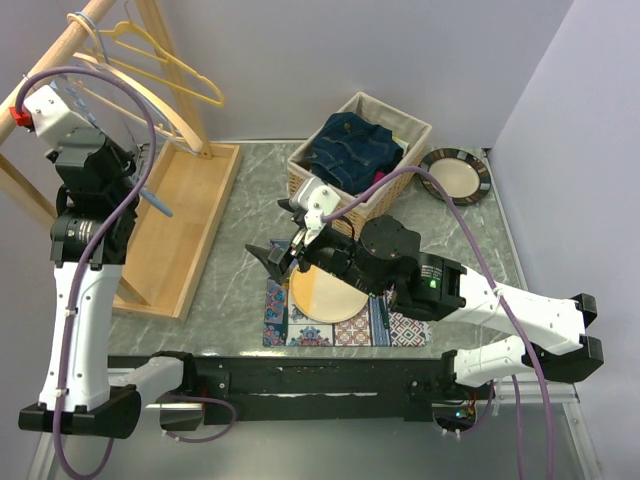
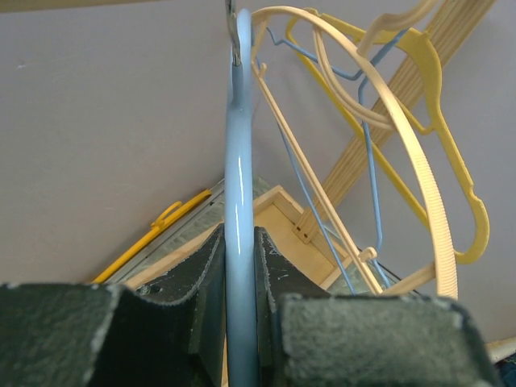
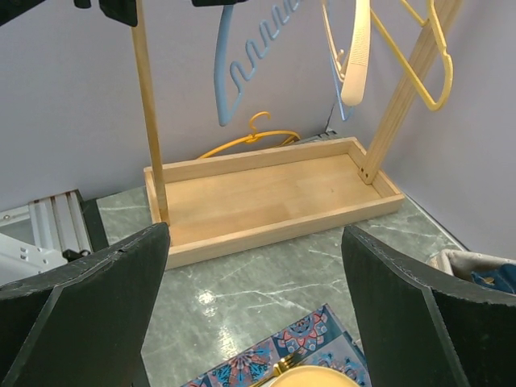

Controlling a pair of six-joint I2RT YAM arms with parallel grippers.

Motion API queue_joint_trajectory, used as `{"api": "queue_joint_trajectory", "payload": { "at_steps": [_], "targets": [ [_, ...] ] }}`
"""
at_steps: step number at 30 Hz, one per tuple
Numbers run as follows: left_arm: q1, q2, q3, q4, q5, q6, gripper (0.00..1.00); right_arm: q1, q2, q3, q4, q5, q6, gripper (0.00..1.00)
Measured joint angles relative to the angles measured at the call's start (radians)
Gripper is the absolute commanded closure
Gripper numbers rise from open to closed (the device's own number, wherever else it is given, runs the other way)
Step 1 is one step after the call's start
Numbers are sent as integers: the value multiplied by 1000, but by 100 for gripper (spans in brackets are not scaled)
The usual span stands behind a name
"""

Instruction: Remove the skirt from the hanger

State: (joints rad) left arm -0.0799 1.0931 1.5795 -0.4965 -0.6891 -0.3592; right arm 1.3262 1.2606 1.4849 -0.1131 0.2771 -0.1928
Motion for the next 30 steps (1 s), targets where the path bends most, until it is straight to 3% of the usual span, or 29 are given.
{"api": "queue_joint_trajectory", "payload": {
  "at_steps": [8, 30],
  "targets": [
    [1, 49, 36, 24, 17, 21, 97, 0, 0, 0, 1, 16, -11, 6],
    [-4, 243, 169, 67, 74, 59, 98, 0, -39, -35, 19, 47, -37, 5]
  ]
}}
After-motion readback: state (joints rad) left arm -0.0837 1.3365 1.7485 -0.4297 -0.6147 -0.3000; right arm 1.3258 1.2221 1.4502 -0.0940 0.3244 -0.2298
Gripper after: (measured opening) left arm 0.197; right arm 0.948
